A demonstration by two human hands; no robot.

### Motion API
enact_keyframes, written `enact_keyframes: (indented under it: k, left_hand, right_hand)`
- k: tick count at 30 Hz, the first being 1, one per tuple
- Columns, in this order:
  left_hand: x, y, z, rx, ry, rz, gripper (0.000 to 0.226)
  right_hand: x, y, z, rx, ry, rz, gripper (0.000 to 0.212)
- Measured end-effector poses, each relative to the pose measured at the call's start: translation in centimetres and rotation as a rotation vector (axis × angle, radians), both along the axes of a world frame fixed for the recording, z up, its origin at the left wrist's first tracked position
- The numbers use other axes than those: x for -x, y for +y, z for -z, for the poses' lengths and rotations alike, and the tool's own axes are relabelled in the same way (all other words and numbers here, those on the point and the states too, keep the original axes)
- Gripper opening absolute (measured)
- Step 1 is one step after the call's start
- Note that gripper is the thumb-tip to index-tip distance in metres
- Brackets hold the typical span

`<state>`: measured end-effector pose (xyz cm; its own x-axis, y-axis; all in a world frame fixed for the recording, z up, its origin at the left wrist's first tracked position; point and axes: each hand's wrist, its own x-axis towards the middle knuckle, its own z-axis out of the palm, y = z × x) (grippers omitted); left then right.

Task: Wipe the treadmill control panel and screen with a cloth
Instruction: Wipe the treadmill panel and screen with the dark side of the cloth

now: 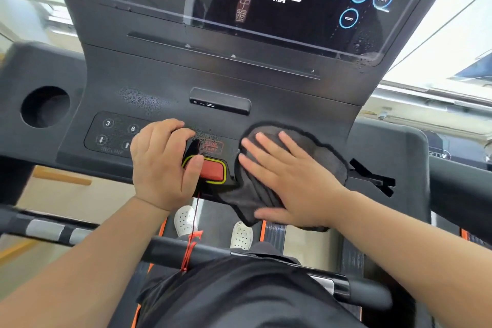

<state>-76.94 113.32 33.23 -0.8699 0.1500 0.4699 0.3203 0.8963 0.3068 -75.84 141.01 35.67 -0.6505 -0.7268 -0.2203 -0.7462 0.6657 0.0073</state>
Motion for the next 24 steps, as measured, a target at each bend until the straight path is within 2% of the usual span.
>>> enact_keyframes:
  k: [2,4,7,9,14,16,18,21,24]
  left_hand:
    - [0.0,-0.1,0.0,0.006,-0.007,0.004,0.060]
    - [0.0,-0.1,0.1,0.009,-0.004,0.005,0.059]
    - [0.1,-0.1,0.2,0.011,-0.011,0.008,0.061]
    - [0.1,-0.2,0.3,0.015,-0.012,0.015,0.060]
    - [0.0,-0.1,0.0,0.004,-0.006,0.019,0.059]
    - [0.0,0.0,-0.1,0.003,-0.017,0.016,0.061]
    - [0.1,0.0,-0.2,0.006,-0.026,0.022,0.063]
    - [0.1,-0.1,-0.2,0.005,-0.030,0.027,0.064]
    - [0.1,-0.1,-0.1,0.007,-0.020,0.035,0.063]
  right_hand:
    - [-0.9,2.6,0.0,0.010,-0.012,-0.123,0.094]
    - [-0.9,5.2,0.0,0.074,-0.026,-0.108,0.096]
    - [0.1,7.1,-0.3,0.188,-0.047,0.099,0.105]
    - [0.7,5.2,-0.7,0.238,-0.075,0.277,0.106]
    - [1.1,-4.5,0.1,0.160,0.059,0.603,0.104]
    - [0.8,-6.4,0.4,0.131,0.059,0.584,0.102]
    - [0.0,-6.3,0.5,0.114,0.034,0.459,0.100]
    - [-1.9,-2.9,0.8,0.045,0.031,0.210,0.099]
    - [-1.9,1.7,0.6,0.015,0.068,0.178,0.098]
